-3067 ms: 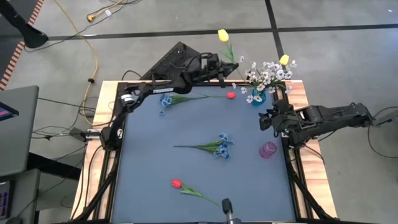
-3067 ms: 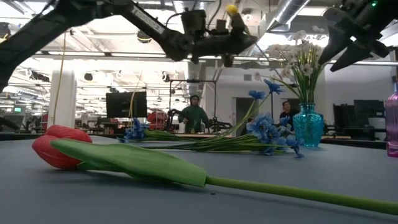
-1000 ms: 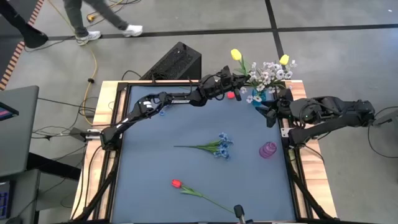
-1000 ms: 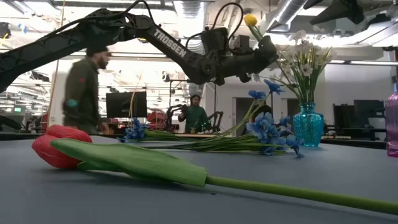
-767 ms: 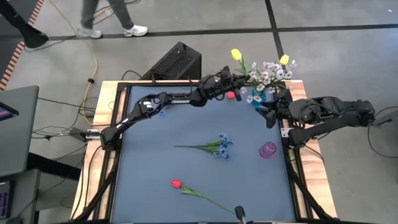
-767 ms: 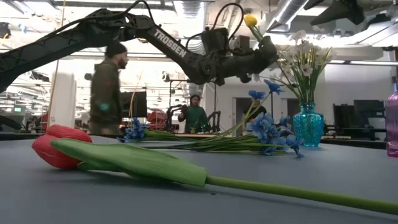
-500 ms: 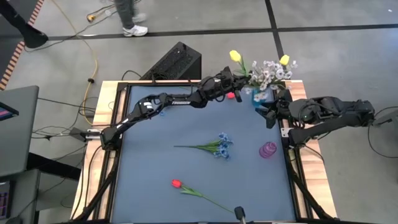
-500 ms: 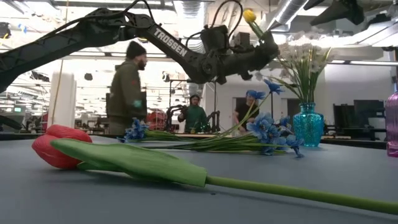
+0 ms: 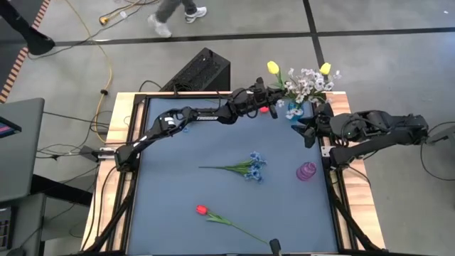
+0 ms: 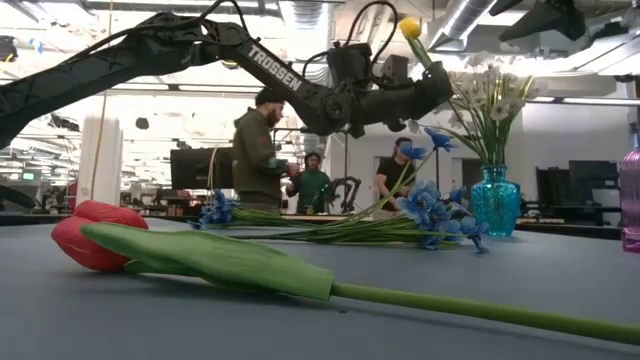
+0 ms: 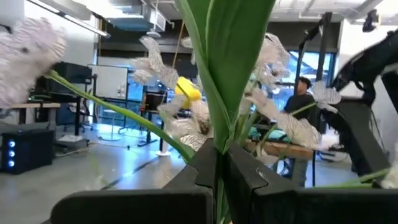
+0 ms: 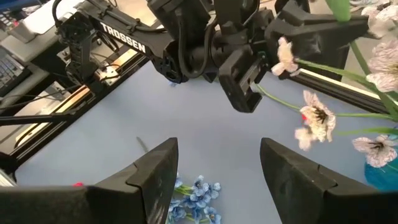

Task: Sort flowers into vase by color
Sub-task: Put the yellow flower into the blue vase

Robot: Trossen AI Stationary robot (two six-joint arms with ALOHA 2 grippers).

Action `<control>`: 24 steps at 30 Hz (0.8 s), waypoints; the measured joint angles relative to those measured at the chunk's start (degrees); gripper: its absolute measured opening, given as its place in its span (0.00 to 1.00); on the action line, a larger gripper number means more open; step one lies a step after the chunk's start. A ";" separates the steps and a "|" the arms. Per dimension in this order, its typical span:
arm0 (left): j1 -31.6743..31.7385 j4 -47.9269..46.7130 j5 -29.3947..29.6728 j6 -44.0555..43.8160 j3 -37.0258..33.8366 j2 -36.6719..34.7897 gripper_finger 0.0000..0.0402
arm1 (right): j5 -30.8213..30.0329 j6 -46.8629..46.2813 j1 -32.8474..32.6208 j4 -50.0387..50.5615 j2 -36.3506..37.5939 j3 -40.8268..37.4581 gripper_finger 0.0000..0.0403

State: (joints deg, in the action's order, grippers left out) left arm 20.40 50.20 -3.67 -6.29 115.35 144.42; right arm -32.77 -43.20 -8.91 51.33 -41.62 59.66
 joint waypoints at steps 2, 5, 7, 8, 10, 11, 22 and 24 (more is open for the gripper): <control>-0.20 -0.97 -0.08 0.94 0.00 0.02 0.00 | 0.00 0.02 0.00 0.00 0.01 0.00 0.63; -0.41 -1.27 -0.12 1.14 0.00 0.02 0.00 | 0.00 0.13 0.00 0.00 0.02 -0.01 0.63; -0.53 -1.68 -0.13 1.16 0.00 0.02 0.00 | -0.02 0.20 0.00 0.00 0.02 -0.02 0.63; -0.53 -1.71 -0.13 1.14 0.00 0.02 0.00 | -0.02 0.20 0.00 0.00 0.00 -0.02 0.63; -0.57 -1.97 -0.12 1.16 0.00 0.02 0.00 | -0.02 0.22 0.00 0.00 0.02 -0.02 0.63; -0.57 -1.99 -0.13 1.16 0.00 0.02 0.00 | -0.02 0.22 0.00 0.00 0.01 -0.02 0.63; -0.67 -2.67 -0.63 1.56 0.37 0.02 0.00 | -0.14 10.81 0.00 -9.22 0.01 -0.04 0.63; -0.71 -3.27 -1.61 1.85 0.37 0.02 0.00 | -1.79 14.95 0.07 -11.76 -0.30 -0.04 0.63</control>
State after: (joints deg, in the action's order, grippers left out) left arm 19.69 46.93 -5.28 -4.44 115.72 144.44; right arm -34.57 -28.25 -8.84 39.57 -41.92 59.61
